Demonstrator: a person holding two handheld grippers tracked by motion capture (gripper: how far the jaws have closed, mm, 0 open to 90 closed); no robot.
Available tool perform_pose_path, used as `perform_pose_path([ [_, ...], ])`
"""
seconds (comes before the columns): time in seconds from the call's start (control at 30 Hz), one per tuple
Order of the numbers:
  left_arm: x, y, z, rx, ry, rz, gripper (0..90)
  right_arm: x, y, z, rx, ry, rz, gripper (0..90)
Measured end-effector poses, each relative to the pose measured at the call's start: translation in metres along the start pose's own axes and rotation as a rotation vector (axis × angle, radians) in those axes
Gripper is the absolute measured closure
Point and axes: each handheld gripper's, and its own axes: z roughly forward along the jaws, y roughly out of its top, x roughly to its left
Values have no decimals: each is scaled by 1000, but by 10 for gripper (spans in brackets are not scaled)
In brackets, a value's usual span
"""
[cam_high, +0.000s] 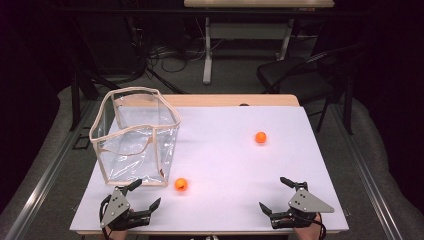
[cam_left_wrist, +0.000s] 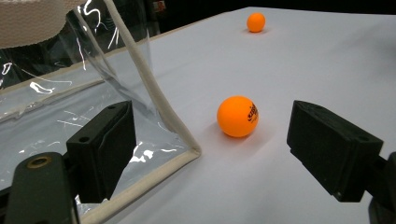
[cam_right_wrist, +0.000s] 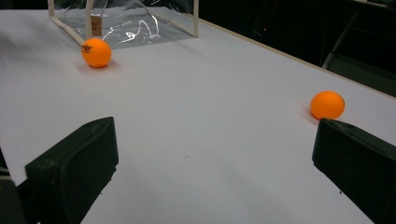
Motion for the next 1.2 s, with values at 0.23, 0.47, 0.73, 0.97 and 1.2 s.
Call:
perform_pose_path([
  [0.23, 1, 0, 0, 10, -2, 7, 158, 0, 0, 2, 16, 7, 2, 0],
  [0.47, 1, -1, 0, 13, -3, 6, 158, 2, 1, 6, 43, 12, 3, 0],
  [0.73, 0, 0, 2, 18, -5, 11, 158, 5, 3, 12, 77, 34, 0, 0],
  [0.97, 0, -1, 3, 23, -5, 14, 158, 7, 7, 21, 111, 46, 2, 0],
  [1.2, -1, -1, 5, 26, -7, 17, 158, 10, 12, 32, 132, 66, 1, 0],
])
